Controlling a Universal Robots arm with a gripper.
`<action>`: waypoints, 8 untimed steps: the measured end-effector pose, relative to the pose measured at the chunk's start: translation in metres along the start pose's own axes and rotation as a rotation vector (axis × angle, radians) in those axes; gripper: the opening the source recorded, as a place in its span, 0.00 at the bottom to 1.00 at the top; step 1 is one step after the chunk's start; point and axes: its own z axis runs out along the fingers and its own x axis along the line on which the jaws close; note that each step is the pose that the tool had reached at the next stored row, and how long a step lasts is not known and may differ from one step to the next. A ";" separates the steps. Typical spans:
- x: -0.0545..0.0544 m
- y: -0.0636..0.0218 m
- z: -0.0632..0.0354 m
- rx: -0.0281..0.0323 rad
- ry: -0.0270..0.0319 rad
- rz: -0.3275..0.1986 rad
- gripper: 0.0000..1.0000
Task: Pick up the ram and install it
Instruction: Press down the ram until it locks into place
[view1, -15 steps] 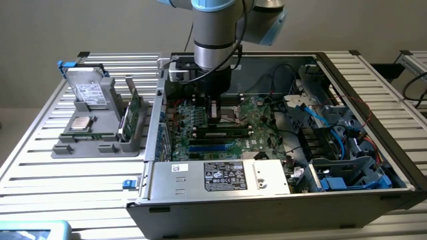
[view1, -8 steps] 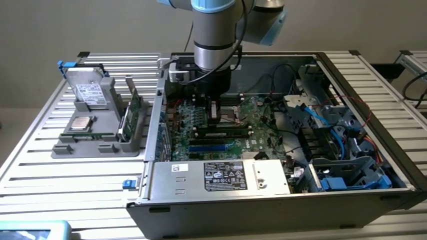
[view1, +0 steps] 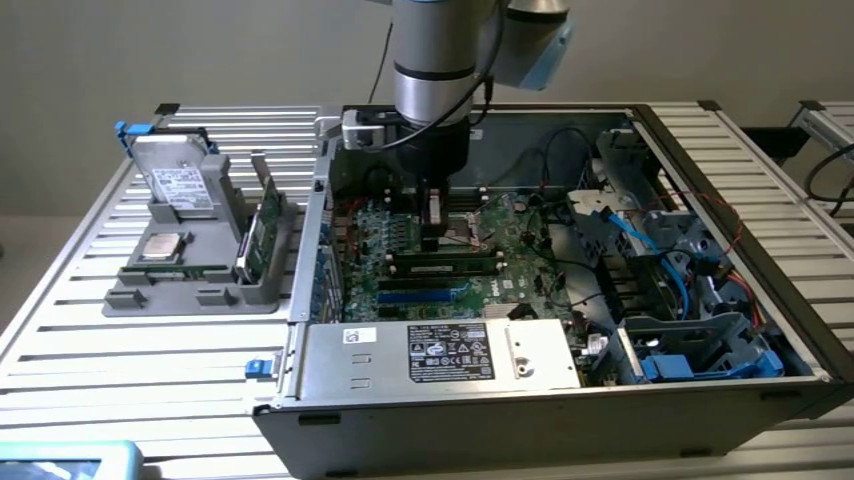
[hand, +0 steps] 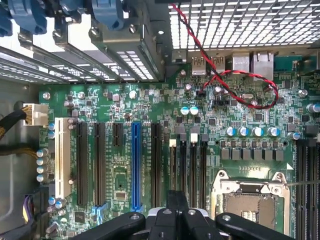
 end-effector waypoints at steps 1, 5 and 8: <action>0.000 -0.0024 -0.0016 0.0000 -0.0001 0.000 0.11; 0.001 -0.0148 -0.0074 0.0000 -0.0001 0.000 0.11; 0.001 -0.0234 -0.0097 0.0001 -0.0002 0.000 0.11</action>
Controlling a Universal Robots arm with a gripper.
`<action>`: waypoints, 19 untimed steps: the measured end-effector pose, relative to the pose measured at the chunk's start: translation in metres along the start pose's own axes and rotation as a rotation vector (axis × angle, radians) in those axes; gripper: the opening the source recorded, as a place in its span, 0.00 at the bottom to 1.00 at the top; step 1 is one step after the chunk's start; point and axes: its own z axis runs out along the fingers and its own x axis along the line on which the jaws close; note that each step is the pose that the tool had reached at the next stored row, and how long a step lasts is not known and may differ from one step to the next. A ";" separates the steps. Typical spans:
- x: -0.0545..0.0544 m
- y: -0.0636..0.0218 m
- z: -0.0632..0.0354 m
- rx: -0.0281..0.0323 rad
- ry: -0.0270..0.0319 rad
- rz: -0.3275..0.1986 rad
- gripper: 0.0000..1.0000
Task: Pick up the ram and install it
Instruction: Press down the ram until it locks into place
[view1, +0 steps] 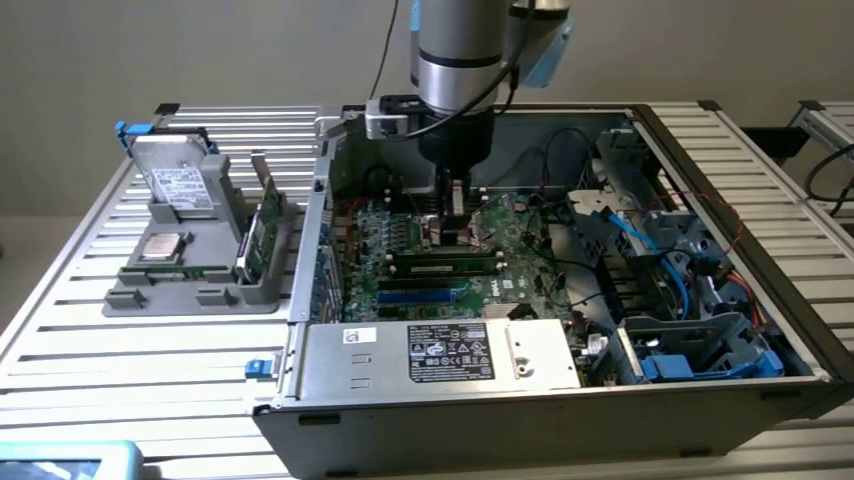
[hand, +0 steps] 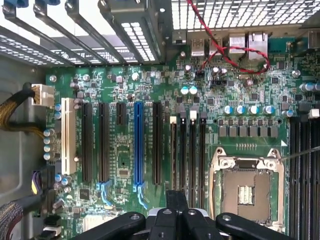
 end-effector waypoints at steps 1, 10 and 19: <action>0.000 -0.0028 -0.0004 0.0000 0.0000 0.000 0.11; 0.000 -0.0077 -0.0008 -0.0019 0.0002 0.000 0.11; 0.000 -0.0078 -0.0008 -0.0055 0.0005 0.033 0.11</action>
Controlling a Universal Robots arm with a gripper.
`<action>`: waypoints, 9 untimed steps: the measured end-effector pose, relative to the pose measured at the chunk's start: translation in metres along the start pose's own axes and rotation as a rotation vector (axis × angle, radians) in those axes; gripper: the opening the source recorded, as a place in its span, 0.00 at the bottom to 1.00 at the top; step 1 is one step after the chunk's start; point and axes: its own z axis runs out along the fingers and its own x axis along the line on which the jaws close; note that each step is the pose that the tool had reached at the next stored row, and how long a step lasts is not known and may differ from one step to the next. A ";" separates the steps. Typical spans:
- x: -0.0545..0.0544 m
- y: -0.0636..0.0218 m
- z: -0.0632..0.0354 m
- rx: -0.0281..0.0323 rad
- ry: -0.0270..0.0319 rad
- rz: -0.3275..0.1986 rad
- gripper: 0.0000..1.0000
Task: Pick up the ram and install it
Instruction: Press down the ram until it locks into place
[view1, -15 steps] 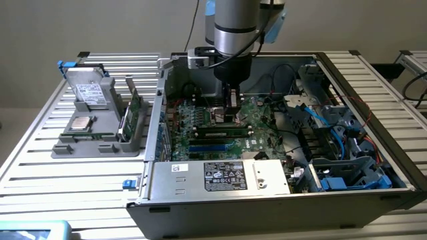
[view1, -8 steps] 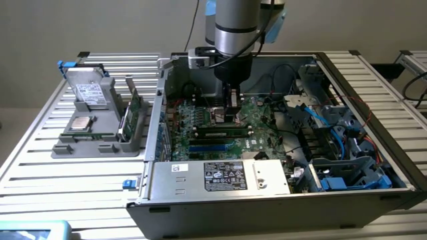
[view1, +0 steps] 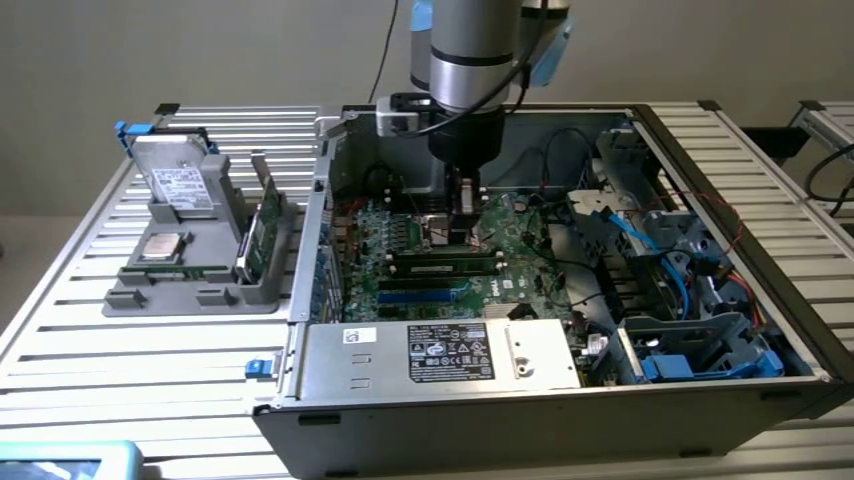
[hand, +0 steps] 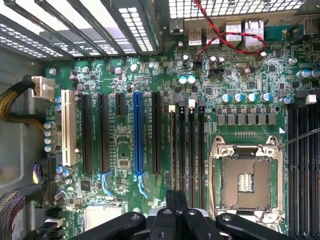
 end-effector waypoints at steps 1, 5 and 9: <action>0.000 0.0000 0.0000 -0.0010 0.0001 0.010 0.11; 0.000 0.0000 0.0001 -0.0044 0.0002 0.046 0.11; 0.000 0.0000 0.0003 -0.0073 -0.0012 0.084 0.11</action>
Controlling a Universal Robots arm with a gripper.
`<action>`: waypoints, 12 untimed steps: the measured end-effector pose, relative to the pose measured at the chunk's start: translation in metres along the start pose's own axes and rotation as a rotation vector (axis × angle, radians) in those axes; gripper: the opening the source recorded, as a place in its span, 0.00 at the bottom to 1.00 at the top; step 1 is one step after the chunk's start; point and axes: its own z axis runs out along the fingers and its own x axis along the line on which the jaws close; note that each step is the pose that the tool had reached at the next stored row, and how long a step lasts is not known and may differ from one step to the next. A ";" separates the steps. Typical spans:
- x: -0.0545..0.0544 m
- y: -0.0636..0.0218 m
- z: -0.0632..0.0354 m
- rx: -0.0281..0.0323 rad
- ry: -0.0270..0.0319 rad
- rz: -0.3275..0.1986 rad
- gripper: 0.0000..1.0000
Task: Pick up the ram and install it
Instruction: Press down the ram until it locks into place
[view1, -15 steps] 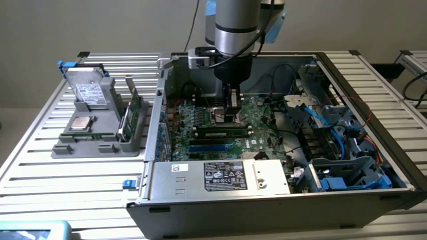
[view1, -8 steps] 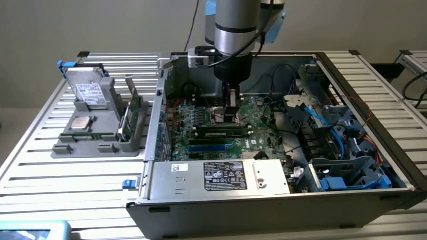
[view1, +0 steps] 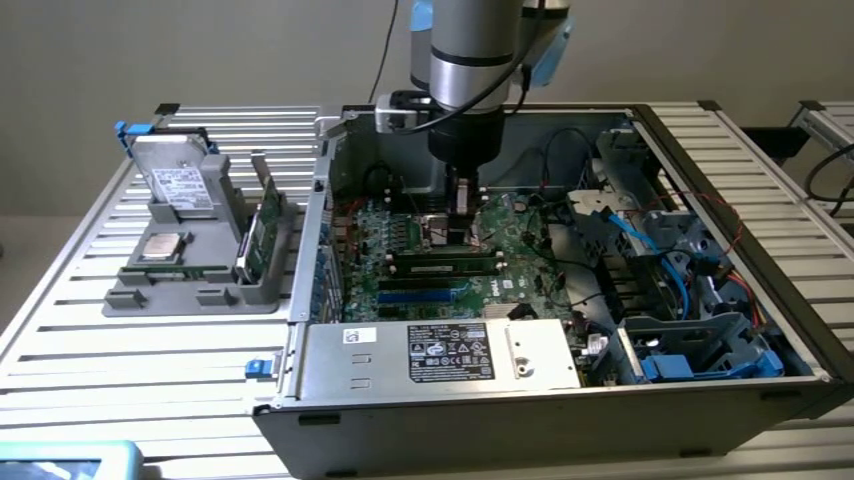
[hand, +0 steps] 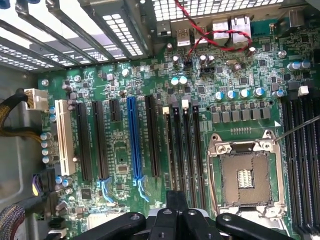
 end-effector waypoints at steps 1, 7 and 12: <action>0.000 0.0000 0.0000 -0.0012 0.0001 0.013 0.11; 0.000 0.0000 0.0002 -0.0089 0.0003 0.094 0.11; 0.000 0.0000 0.0003 -0.0158 0.0003 0.162 0.11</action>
